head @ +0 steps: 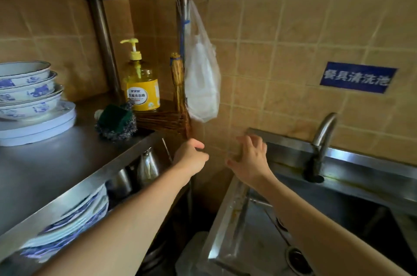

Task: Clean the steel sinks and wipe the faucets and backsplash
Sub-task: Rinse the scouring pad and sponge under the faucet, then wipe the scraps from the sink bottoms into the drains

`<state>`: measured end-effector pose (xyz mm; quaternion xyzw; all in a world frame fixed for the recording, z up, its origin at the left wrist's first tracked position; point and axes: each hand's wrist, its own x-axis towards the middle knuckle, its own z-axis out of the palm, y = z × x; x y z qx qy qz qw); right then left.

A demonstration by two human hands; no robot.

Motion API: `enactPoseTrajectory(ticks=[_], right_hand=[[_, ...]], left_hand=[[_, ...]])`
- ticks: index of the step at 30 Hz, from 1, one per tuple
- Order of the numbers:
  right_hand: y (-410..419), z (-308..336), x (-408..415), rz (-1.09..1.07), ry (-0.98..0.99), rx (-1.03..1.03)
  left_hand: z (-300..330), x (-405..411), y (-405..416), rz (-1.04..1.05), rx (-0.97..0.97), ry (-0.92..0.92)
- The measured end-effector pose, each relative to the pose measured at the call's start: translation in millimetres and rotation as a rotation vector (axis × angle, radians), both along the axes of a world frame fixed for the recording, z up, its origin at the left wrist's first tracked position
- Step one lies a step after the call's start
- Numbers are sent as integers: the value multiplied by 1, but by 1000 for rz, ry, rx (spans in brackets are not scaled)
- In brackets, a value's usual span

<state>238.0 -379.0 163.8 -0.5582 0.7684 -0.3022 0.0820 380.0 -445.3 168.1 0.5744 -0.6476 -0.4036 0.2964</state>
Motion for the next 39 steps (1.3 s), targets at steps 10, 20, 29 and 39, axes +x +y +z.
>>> enactPoseTrajectory(ticks=[10, 20, 29, 39], right_hand=[[143, -40, -131, -169, -47, 67], [275, -65, -236, -368, -92, 142], [334, -81, -311, -544, -158, 166], [365, -111, -381, -752, -202, 278]], left_hand=[[-37, -143, 123, -210, 133, -44], [-72, -256, 222, -373, 139, -120], [-85, -350, 257, -559, 163, -167], [-124, -455, 266, -748, 271, -189]])
